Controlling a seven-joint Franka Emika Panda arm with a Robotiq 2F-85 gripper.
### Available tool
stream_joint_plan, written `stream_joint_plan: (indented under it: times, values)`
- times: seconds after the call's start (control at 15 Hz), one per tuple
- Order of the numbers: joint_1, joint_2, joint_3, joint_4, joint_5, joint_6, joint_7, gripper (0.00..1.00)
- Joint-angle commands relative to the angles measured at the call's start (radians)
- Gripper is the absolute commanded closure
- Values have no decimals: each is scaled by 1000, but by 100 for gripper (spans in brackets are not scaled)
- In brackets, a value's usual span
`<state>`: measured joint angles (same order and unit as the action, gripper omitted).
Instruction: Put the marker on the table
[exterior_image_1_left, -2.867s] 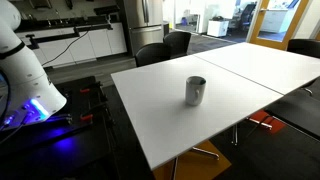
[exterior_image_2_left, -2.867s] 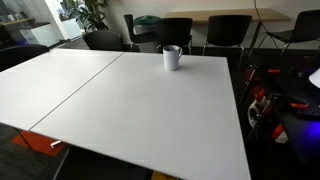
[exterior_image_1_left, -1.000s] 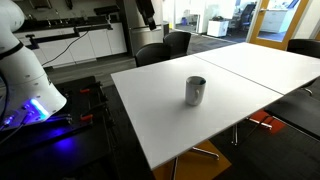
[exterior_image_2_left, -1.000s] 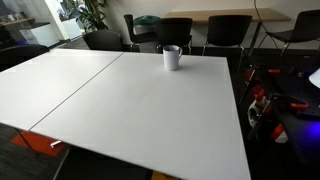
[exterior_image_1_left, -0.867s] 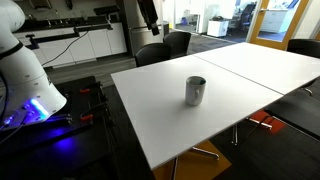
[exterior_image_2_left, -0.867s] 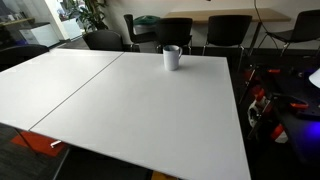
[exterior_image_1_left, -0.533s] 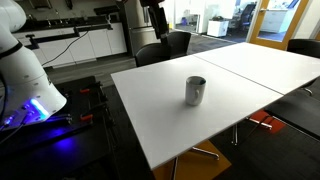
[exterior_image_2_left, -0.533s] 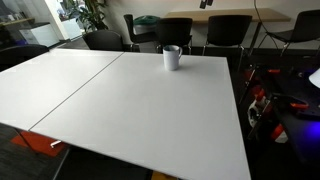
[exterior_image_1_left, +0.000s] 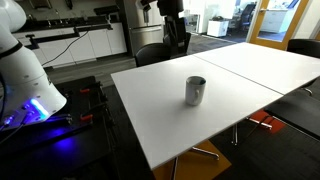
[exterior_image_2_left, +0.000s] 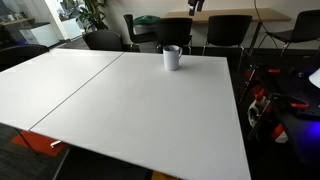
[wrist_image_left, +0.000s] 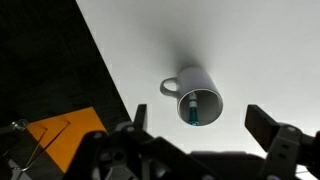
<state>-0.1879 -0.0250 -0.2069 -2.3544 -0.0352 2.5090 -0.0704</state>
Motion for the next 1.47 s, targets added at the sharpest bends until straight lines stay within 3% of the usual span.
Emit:
stream_joint_plan:
  times: [0.0,0.47,0.53,1.0,1.4]
  values:
    - [-4,110,4,68,19,44,-14,0]
    - [-9,248,40,106,65,126,-53,0]
    - [-3,214,24,78,26,110,-14,0]
    - [-4,229,27,82,28,110,-16,0]
    - [-7,339,59,187,96,99,-13,0]
